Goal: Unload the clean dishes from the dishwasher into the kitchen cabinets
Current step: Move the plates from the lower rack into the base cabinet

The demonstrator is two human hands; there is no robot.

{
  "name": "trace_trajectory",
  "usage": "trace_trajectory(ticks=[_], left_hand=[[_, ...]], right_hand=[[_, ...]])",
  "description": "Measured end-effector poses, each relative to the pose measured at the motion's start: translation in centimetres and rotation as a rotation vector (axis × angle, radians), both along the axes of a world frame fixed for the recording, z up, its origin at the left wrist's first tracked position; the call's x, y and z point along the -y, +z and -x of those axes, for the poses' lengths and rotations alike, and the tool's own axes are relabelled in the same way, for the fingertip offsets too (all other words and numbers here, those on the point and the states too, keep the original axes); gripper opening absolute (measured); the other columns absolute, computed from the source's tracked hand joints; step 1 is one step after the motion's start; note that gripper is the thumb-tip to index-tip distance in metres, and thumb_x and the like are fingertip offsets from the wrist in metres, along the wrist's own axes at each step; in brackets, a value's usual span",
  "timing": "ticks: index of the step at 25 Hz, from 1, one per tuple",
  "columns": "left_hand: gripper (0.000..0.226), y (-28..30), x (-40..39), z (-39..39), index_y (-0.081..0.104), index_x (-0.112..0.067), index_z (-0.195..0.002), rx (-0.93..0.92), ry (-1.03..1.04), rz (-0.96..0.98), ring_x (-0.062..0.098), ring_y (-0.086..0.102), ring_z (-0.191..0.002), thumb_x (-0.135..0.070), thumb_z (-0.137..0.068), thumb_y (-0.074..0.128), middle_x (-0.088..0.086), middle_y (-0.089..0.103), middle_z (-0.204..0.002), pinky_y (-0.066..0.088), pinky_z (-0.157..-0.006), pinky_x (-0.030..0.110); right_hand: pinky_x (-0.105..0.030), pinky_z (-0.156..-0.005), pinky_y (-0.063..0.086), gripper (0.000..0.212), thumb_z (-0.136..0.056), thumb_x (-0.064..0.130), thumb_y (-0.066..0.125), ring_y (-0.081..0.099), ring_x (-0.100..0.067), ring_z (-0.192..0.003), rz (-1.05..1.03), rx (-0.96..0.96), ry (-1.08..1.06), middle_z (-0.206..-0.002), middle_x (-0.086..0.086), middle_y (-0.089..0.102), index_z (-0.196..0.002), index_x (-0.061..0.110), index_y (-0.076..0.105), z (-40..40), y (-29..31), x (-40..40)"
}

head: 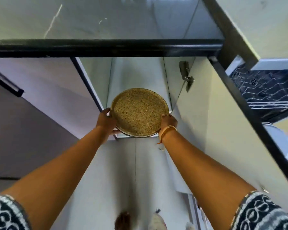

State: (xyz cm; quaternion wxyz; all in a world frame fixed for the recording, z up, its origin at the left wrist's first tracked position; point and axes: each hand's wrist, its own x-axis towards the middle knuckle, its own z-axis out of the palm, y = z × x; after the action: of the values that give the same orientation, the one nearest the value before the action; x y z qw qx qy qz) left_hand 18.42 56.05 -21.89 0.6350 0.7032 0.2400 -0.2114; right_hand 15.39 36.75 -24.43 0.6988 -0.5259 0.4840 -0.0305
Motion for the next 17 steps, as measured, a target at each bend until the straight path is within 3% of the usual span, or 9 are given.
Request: trace_trajectory(ticks=[3,5,8,10,12,14,17], left_hand=[[0.068,-3.9,0.6,-4.8,0.039,-0.017,-0.143,0.099,0.016,0.059,0.039,0.054,-0.119,0.014,-0.084,0.053,0.012,0.047,-0.141,0.057,-0.069,0.04],[0.061,-6.3,1.6,-7.8,0.043,-0.012,-0.138,0.148,0.019,0.14,0.035,0.056,-0.117,0.014,-0.084,0.056,0.011,0.052,-0.135,0.055,-0.08,0.041],[0.041,-10.2,3.0,-10.8,0.055,-0.011,-0.119,0.225,-0.099,0.233,0.03,0.06,-0.109,0.012,-0.084,0.056,0.012,0.06,-0.12,0.051,-0.091,0.038],[0.035,-12.1,3.7,-12.4,0.059,-0.013,-0.111,0.316,-0.176,0.146,0.032,0.058,-0.105,0.005,-0.082,0.059,0.015,0.062,-0.115,0.048,-0.091,0.04],[0.05,-13.6,4.0,-14.3,0.055,-0.014,-0.124,0.46,-0.284,-0.055,0.034,0.056,-0.11,-0.007,-0.077,0.068,0.017,0.059,-0.122,0.047,-0.096,0.043],[0.074,-14.7,3.8,-15.9,0.04,-0.022,-0.142,0.548,-0.35,-0.208,0.023,0.052,-0.115,-0.012,-0.076,0.07,0.006,0.055,-0.126,0.047,-0.099,0.037],[0.077,-15.9,3.2,-17.4,0.029,-0.024,-0.149,0.665,-0.359,-0.366,0.019,0.051,-0.094,-0.007,-0.082,0.062,0.016,0.056,-0.111,0.04,-0.079,0.028]], right_hand=[[-0.023,-0.058,0.047,0.033,-0.099,0.011,0.04,0.054,-0.023,-0.09,-0.013,0.03,-0.015,-0.123,-0.018,0.062,-0.124,-0.001,0.058,-4.9,-3.4,0.3],[-0.021,-0.063,0.048,0.037,-0.101,0.01,0.037,0.049,-0.022,-0.093,-0.052,0.122,-0.014,-0.134,-0.02,0.054,-0.135,-0.002,0.047,-8.2,-5.5,0.9],[-0.035,-0.081,0.052,0.037,-0.098,0.008,0.039,0.055,-0.027,-0.095,-0.154,0.287,-0.085,-0.129,-0.021,0.056,-0.135,0.007,0.048,-12.5,-7.9,1.7],[-0.043,-0.093,0.052,0.036,-0.097,0.011,0.041,0.058,-0.031,-0.103,-0.159,0.344,-0.091,-0.126,-0.02,0.057,-0.133,0.01,0.047,-15.0,-9.6,2.4],[-0.048,-0.102,0.046,0.04,-0.096,0.013,0.046,0.054,-0.031,-0.114,-0.029,0.281,0.031,-0.128,-0.014,0.051,-0.136,0.012,0.04,-17.3,-11.0,3.0],[-0.045,-0.098,0.051,0.044,-0.093,0.018,0.054,0.058,-0.03,-0.112,0.208,0.128,0.215,-0.126,-0.008,0.051,-0.135,0.012,0.041,-19.0,-11.5,4.0],[-0.039,-0.083,0.058,0.04,-0.09,0.024,0.064,0.069,-0.027,-0.089,0.37,0.014,0.443,-0.105,-0.011,0.065,-0.124,0.009,0.051,-20.5,-11.2,4.6]])
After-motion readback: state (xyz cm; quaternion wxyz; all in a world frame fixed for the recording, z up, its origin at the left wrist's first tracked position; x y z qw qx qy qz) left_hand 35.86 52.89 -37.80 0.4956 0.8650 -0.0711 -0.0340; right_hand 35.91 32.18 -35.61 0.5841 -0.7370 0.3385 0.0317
